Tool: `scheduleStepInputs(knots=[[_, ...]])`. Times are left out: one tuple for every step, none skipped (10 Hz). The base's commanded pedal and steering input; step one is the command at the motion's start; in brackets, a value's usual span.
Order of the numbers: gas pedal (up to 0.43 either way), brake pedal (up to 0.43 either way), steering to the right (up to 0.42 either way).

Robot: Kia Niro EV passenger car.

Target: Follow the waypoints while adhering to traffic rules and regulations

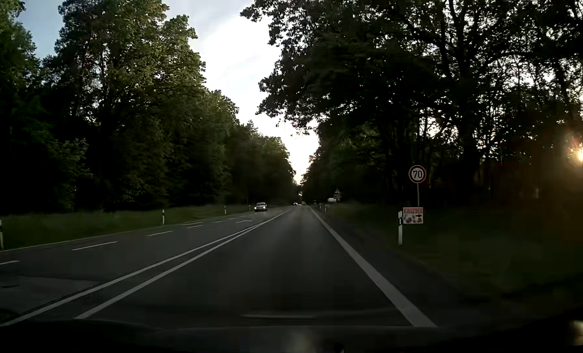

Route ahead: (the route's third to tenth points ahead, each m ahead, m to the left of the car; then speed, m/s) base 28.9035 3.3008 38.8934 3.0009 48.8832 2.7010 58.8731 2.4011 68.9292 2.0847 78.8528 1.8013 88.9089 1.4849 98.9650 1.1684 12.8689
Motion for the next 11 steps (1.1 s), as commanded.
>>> scheduleStepInputs(knots=[[0.268,0.000,0.010],[0.268,0.000,0.008],[0.268,0.000,0.008],[0.268,0.000,0.007],[0.268,0.000,0.007],[0.268,0.000,0.007],[0.268,0.000,0.006],[0.268,0.000,0.006],[0.268,0.000,0.004],[0.268,0.000,0.003],[0.268,0.000,0.002]])
